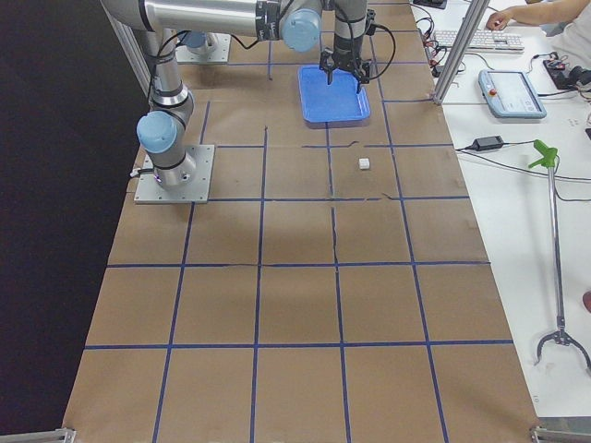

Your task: Assemble white blocks and place on blue tray

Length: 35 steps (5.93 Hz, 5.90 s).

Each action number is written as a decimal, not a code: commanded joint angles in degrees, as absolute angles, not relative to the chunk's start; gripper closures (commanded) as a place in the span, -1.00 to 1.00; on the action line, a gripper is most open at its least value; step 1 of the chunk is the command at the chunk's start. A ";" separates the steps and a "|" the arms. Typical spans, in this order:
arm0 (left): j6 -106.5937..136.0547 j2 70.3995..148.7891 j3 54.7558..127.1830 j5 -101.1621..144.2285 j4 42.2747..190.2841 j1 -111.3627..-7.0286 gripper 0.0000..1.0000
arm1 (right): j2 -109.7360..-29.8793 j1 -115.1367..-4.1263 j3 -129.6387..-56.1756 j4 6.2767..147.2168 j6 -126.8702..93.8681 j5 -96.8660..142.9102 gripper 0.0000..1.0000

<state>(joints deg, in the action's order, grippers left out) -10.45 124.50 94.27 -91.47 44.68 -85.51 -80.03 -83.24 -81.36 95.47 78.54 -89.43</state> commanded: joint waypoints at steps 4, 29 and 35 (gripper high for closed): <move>-12.04 123.06 94.04 -91.58 44.56 -85.60 0.96 | -64.45 -68.67 -76.09 92.47 120.44 -69.07 -0.99; -1.71 88.51 88.06 -91.76 95.01 -92.73 -0.98 | -70.85 -86.70 -110.63 131.74 93.26 -45.62 0.64; 1.93 88.33 87.80 -91.85 93.34 -92.64 -0.98 | -55.11 -95.08 -112.24 160.49 75.60 -46.32 0.64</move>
<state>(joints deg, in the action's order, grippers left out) 1.93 88.35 87.86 -91.85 93.36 -92.63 -55.80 -93.99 -112.20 159.58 76.73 -46.10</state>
